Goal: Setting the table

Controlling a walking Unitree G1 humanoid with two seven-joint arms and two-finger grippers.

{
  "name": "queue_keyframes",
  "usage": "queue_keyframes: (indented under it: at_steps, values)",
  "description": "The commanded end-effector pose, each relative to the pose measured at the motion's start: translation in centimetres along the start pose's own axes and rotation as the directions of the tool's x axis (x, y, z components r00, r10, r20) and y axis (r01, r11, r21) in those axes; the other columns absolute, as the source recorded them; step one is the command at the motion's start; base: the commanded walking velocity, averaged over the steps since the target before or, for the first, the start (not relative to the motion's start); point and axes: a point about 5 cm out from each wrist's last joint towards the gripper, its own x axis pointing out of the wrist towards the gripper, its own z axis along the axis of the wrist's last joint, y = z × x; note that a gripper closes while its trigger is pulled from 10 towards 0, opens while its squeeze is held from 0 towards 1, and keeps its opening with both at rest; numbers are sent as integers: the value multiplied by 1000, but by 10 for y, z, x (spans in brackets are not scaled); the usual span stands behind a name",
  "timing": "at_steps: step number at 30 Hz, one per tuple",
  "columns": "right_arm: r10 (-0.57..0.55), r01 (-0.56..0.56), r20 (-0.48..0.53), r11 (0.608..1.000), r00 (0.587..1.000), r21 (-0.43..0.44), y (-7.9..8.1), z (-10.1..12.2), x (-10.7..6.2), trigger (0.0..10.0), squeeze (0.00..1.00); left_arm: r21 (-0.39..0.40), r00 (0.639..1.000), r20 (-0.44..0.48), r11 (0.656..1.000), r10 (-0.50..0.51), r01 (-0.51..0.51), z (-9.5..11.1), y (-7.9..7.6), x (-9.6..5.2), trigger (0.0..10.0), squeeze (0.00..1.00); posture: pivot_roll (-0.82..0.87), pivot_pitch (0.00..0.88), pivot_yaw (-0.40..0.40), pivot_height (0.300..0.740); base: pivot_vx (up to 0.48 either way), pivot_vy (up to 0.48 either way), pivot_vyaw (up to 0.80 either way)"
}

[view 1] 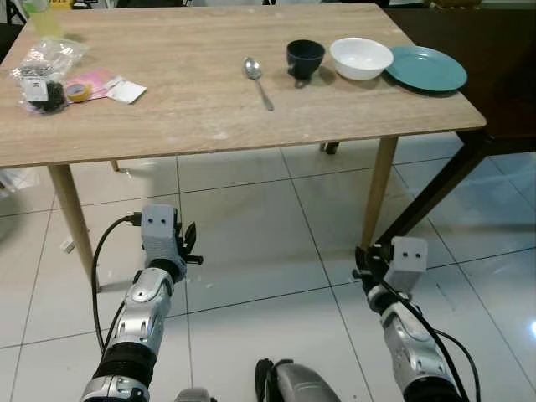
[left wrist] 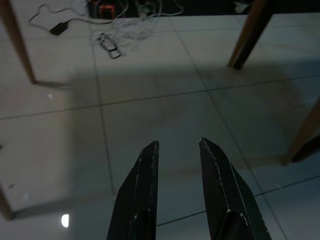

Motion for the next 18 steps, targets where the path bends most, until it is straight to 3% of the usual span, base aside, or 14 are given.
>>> queue_keyframes:
  at_steps: [1,18]
  values:
    - [-2,2,-72,1000,997,10,0,-17,-8,10000,0,-13,1000,-27,1000,11,-12,-6,4,-4,10000,0,62,106,-17,740,0,0,0]
    - [-13,16,-105,1000,994,23,-2,-25,-14,10000,0,13,999,-33,1000,2,-1,-7,1,-6,10000,0,65,108,-17,740,0,0,0]
